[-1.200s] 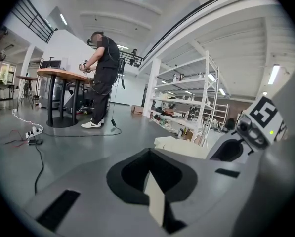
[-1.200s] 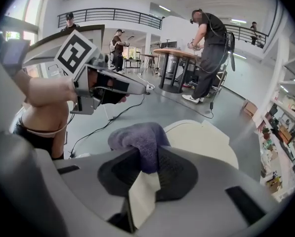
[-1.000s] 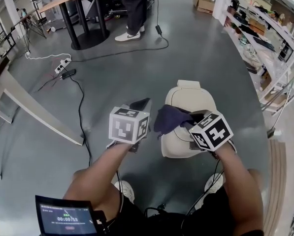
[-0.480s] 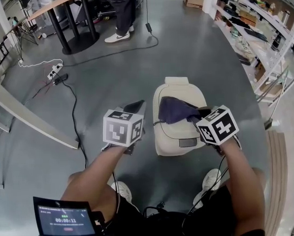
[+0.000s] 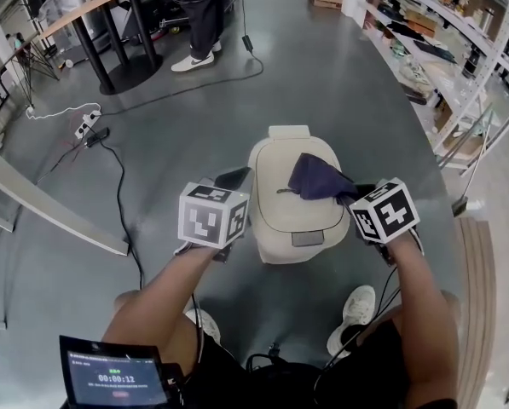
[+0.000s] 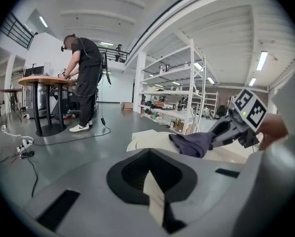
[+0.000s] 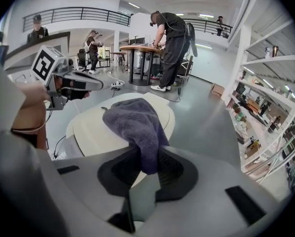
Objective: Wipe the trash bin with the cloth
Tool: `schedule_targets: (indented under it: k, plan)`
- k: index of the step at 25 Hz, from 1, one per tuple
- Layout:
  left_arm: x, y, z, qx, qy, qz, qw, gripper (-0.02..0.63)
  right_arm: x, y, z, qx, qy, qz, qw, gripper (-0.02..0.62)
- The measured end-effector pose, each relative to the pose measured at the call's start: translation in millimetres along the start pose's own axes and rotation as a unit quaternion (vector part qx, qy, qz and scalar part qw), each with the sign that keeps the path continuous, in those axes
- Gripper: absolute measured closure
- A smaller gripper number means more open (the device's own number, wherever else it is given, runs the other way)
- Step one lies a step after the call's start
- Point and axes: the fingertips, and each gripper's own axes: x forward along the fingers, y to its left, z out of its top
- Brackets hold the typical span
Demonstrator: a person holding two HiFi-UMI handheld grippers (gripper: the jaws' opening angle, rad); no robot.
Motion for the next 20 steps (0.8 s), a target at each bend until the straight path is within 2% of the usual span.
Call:
schedule_targets:
  k: [5,10,16,20]
  plan:
    - [-6,17,-9,0.009,0.009,0.006,0.9999,0.609,2,2,0,0.012,0.007,-0.009,1.0,0.529]
    - [-3,-8,-8,0.008,0.014,0.022,0.9996,0.609,-12,-20,-16,0.008,0.002,-0.007,1.0,0.529]
    - [-17,1,-3,0.002,0.003,0.029,0.9996,0.609,-24,8,16,-0.001,-0.044,0.02,0.999,0.529]
    - [-25,6,-7,-0.001,0.001,0.033,0.9995,0.609,-26,47,40,-0.014,-0.081,0.062,0.995,0.529]
